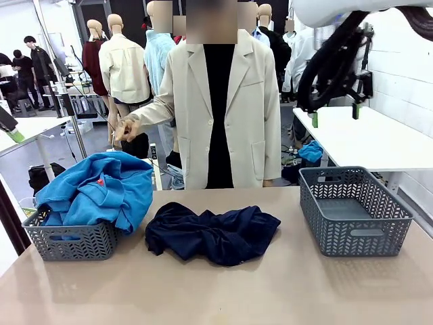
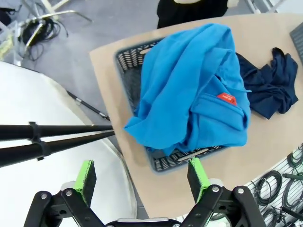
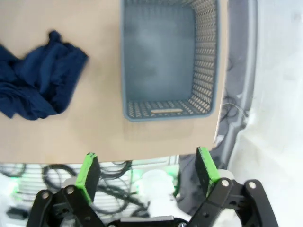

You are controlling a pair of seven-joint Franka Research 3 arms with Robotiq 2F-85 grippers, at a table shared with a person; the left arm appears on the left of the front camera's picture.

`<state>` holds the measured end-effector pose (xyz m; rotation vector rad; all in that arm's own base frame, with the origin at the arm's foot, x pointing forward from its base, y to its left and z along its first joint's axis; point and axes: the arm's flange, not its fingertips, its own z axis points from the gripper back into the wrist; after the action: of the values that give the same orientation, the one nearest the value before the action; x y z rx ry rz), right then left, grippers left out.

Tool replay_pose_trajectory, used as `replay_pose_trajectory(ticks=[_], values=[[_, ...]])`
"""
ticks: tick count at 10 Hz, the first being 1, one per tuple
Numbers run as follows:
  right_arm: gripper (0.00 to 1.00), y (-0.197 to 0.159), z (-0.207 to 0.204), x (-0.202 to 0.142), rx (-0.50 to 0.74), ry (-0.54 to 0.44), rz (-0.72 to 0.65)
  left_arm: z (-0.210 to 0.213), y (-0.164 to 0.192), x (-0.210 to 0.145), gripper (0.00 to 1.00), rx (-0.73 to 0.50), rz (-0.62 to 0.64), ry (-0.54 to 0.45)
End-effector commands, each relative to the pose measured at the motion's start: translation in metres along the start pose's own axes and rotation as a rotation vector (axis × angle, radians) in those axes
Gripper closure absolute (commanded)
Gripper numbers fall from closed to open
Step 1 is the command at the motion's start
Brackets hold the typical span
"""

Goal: Sort the tops and bottoms.
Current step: Lift clothes from the center of the table with your right hand.

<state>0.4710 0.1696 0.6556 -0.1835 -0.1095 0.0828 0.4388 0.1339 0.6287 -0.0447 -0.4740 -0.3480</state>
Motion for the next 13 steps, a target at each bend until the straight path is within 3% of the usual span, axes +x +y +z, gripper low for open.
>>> replay_pose_trajectory(ticks=[1, 4, 6, 7, 12, 13], values=[[0.0, 0.066, 0.03, 0.025, -0.088, -0.105, 0.172, 0.006, 0.016, -0.02, 0.0, 0.019, 0.005, -0.038], [0.0, 0.167, 0.008, 0.033, -0.006, -0.183, 0.38, 0.012, 0.037, -0.048, 0.0, -0.04, 0.036, -0.015], [0.0, 0.205, -0.02, 0.032, -0.07, -0.273, 0.368, 0.009, 0.045, -0.06, 0.0, -0.028, 0.069, -0.037], [0.0, 0.19, 0.006, 0.022, 0.005, -0.188, 0.382, 0.013, 0.042, -0.048, 0.0, -0.016, 0.068, -0.013], [0.0, 0.193, 0.007, 0.025, -0.011, -0.205, 0.376, 0.013, 0.042, -0.048, 0.0, -0.016, 0.068, -0.013], [0.0, 0.2, -0.011, 0.037, 0.015, -0.219, 0.421, 0.013, 0.042, -0.048, 0.0, -0.016, 0.068, -0.013]])
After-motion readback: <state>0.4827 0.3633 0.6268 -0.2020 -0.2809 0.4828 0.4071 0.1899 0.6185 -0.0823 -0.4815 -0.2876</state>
